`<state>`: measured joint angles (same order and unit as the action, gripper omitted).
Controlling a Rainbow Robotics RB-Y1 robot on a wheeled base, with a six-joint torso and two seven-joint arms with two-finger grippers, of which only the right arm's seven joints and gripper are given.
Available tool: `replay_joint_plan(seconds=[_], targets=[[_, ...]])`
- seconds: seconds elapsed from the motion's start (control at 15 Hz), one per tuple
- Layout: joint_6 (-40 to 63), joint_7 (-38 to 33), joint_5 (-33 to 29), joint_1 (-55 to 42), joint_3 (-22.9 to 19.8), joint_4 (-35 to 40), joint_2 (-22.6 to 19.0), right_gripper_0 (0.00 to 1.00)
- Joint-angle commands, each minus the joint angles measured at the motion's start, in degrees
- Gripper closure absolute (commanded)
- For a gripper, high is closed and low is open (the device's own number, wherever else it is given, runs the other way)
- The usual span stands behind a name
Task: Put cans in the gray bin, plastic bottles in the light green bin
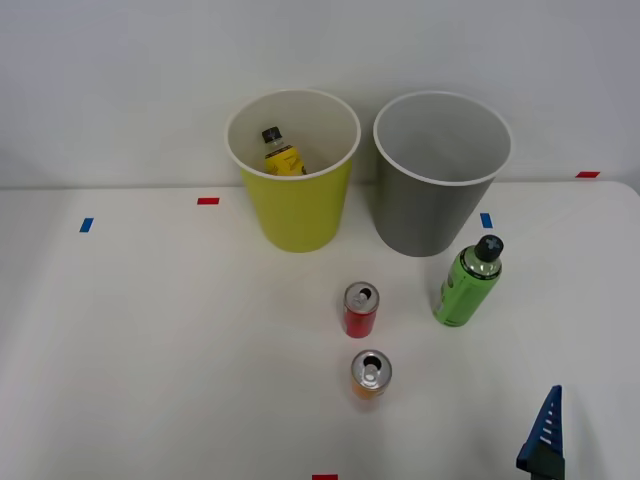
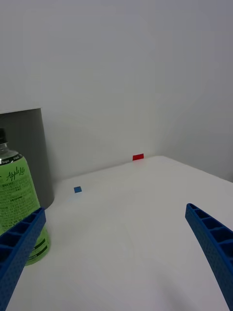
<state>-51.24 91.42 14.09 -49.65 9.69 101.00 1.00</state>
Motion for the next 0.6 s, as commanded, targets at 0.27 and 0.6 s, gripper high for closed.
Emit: replay_joint_plan(seconds=[0.27, 0.6], targets=[[1.1, -0.1, 0.0, -0.1, -0.4, 0.0, -0.3, 0.00], [4.3, -16.9, -14.9, 0.5, -4.5, 0.0, -0.3, 0.00]])
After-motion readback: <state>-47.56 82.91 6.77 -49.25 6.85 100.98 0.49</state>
